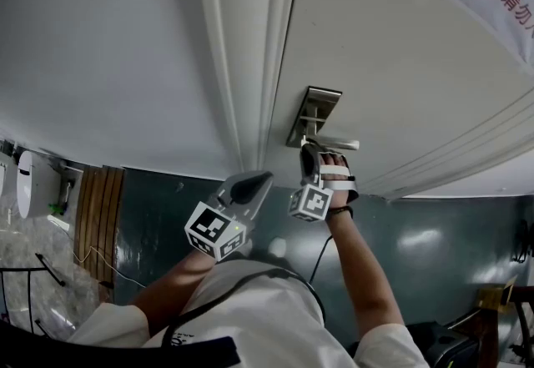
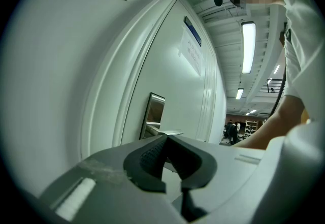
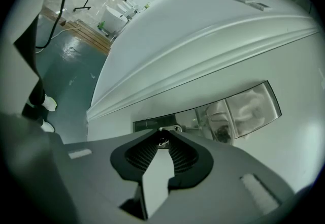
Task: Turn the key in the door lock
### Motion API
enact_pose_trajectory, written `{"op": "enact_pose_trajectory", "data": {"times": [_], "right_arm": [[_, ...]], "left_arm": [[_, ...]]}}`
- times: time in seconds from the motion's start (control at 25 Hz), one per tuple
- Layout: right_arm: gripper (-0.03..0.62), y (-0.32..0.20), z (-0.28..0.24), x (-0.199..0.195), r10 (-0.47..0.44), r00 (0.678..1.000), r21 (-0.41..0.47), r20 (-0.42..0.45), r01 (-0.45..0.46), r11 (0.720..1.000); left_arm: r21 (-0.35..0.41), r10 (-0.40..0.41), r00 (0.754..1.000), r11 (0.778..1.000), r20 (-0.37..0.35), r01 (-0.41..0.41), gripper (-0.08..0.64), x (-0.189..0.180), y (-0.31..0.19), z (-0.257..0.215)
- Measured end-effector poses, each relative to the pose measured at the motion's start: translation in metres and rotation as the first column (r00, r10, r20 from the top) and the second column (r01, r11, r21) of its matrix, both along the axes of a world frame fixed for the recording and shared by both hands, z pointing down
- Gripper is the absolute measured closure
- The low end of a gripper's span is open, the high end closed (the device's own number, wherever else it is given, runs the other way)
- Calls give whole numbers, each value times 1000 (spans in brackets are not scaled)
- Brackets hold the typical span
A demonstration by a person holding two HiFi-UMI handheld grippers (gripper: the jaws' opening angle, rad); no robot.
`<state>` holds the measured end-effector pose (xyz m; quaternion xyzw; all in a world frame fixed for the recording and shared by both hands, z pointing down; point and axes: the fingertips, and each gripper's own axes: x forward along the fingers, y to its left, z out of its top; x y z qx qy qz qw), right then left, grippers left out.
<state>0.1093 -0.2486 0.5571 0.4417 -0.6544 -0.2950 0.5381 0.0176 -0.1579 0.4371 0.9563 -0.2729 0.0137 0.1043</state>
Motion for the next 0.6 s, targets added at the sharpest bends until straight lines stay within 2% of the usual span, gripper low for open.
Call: {"op": "enact_pose_trajectory", "data": {"times": [0.4,0.52,0.6], "right_arm": [[511,7,-1,1,16,992,-10,129,-14,1000],[502,14,-9,1,22,974,5,226,-24,1000],[503,19,-16,2,35,950,15,311,-42,999]], "left_arm": [[8,-11,1000,1000,1,11,555,4,0,-3],[10,-13,1000,1000,1,13,555,5,0,-4],[12,-12,1000,1000,0,12,555,6,0,-4]]}}
